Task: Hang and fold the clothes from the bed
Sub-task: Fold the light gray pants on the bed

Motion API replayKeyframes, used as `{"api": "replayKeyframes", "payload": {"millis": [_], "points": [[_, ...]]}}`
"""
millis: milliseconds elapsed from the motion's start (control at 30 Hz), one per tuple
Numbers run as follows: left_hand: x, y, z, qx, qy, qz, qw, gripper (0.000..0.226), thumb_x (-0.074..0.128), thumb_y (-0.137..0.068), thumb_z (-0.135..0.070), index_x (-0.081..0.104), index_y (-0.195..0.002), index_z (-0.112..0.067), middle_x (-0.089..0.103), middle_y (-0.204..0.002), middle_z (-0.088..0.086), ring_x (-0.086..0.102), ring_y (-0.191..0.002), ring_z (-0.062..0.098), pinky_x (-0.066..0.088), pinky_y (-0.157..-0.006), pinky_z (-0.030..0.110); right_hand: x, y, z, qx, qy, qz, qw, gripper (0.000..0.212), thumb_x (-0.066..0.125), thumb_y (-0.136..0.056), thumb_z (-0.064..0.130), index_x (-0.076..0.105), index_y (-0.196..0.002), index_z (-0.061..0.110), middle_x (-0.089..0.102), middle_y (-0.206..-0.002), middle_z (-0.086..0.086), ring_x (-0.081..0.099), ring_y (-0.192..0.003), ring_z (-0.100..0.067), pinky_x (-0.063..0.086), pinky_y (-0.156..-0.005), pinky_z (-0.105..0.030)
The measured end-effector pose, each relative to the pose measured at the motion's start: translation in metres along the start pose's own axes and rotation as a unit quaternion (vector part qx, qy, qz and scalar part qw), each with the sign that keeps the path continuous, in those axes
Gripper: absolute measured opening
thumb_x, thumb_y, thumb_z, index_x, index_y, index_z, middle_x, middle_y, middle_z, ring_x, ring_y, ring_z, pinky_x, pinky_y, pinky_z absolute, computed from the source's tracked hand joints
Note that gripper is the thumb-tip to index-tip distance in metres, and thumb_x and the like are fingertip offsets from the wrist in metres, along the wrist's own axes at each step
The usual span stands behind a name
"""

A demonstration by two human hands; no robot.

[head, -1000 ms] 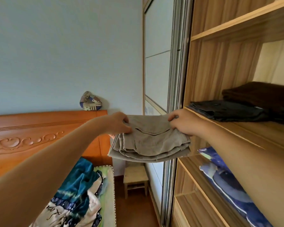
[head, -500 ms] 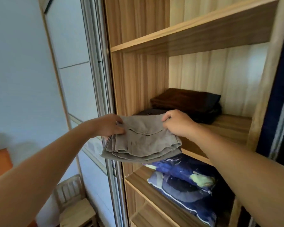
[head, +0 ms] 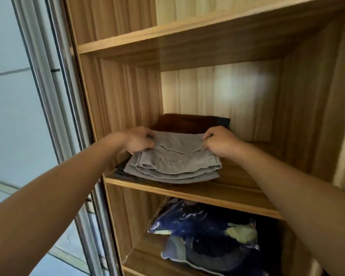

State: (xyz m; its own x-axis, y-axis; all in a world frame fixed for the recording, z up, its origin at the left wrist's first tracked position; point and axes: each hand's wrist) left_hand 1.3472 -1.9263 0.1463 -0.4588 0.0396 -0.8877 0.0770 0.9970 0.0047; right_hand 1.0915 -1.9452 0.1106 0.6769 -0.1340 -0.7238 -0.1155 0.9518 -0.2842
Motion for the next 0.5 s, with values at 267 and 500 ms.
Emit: {"api": "replayKeyframes", "payload": {"millis": [267, 500], "points": [[-0.025, -0.074, 0.069, -0.006, -0.125, -0.052, 0.991, 0.035, 0.046, -0.102, -0.023, 0.06, -0.133, -0.014, 0.063, -0.127, 0.004, 0.059, -0.107, 0.022, 0.046, -0.088, 0.032, 0.064, -0.039, 0.048, 0.051, 0.005, 0.027, 0.998, 0.019, 0.053, -0.097, 0.011, 0.065, -0.111, 0.008, 0.066, -0.107, -0.017, 0.067, -0.089, -0.034, 0.05, -0.063, -0.034], [0.028, -0.101, 0.112, 0.003, -0.26, -0.02, 0.965, 0.033, 0.043, -0.105, -0.017, 0.053, -0.133, -0.003, 0.06, -0.131, 0.018, 0.06, -0.113, 0.032, 0.049, -0.09, 0.036, 0.108, -0.05, 0.033, 0.101, 0.04, 0.089, 0.99, 0.025, 0.049, -0.099, 0.011, 0.061, -0.12, 0.006, 0.064, -0.105, -0.016, 0.063, -0.09, -0.029, 0.05, -0.072, -0.036]]}}
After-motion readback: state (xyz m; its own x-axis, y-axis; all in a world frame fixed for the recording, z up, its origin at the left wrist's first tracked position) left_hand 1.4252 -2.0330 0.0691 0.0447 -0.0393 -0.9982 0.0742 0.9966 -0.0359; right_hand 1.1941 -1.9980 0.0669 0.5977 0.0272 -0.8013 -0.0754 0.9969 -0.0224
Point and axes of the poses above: each hand's wrist, its own y-axis away from the middle knuckle, its own x-axis out of the palm, z = x × y
